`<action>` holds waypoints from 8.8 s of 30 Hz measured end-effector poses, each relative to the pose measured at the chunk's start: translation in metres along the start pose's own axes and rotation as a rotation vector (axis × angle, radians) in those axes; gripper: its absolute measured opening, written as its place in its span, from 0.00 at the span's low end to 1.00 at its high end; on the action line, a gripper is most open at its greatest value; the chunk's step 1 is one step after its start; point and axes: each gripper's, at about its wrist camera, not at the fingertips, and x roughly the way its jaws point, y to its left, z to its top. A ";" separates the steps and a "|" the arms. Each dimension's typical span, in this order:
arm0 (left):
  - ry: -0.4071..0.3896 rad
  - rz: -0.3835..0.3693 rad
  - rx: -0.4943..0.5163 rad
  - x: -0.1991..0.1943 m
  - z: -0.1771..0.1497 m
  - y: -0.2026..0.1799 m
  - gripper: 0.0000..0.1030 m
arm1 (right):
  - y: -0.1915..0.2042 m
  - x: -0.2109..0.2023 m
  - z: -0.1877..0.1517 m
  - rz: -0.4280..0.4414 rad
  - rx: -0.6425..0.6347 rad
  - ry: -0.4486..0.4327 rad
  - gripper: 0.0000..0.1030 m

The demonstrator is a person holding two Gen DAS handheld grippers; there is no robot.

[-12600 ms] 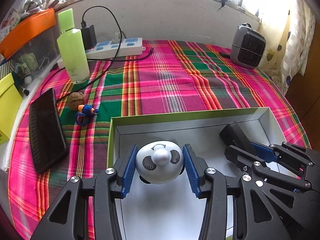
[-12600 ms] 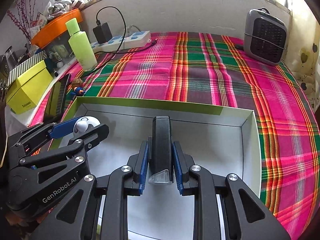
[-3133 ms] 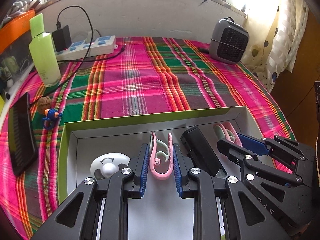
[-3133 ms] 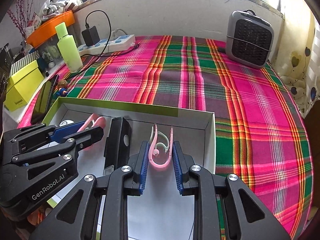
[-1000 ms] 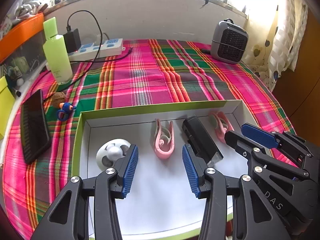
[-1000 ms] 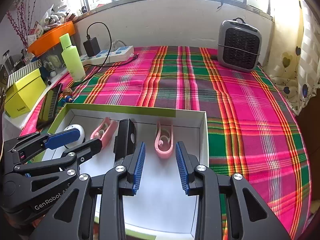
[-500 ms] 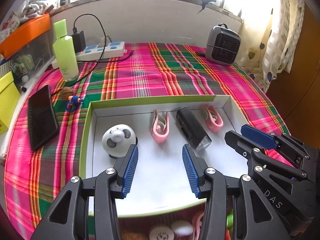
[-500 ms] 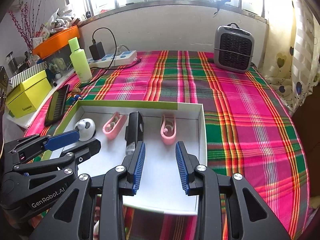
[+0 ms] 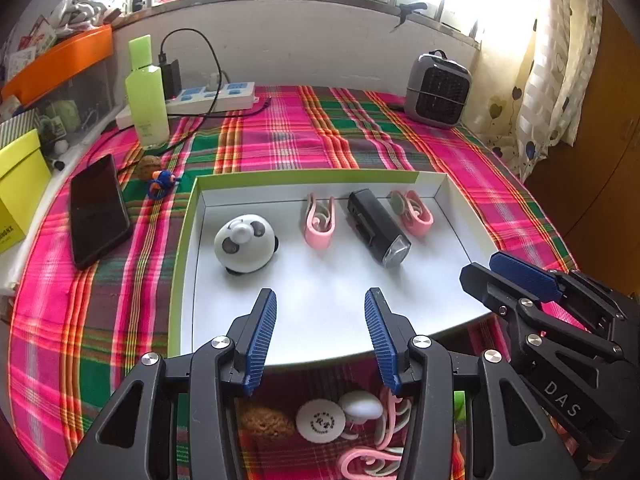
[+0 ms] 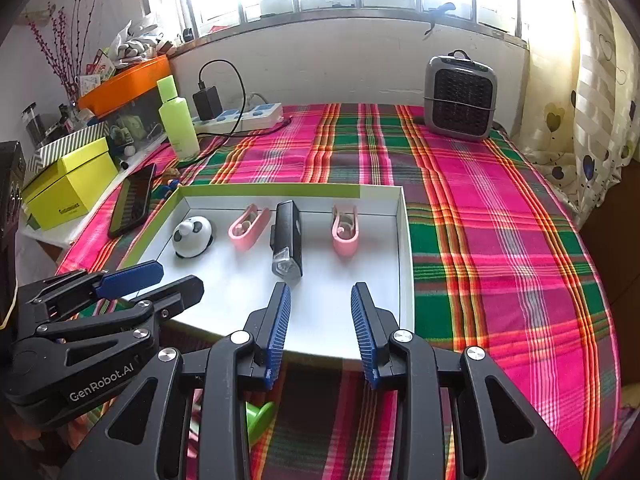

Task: Organize objects
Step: 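Withdraw both tools from the box toward the walnut and white gadgets, then grasp the walnut with the left tool while the right tool grasps the white-green spool, then carry the walnut and spool over the white box with both tools, then open both tools to set the walnut and spool in the box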

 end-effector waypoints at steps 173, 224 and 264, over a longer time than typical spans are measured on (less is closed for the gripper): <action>-0.012 -0.014 -0.085 -0.015 -0.056 0.043 0.28 | 0.021 -0.015 -0.063 0.013 -0.074 0.007 0.32; -0.041 -0.005 -0.064 0.001 -0.006 0.054 0.28 | 0.044 0.031 0.012 0.165 -0.089 0.003 0.32; -0.003 0.038 0.038 0.030 0.004 0.035 0.28 | 0.058 0.080 0.041 0.184 -0.298 0.132 0.33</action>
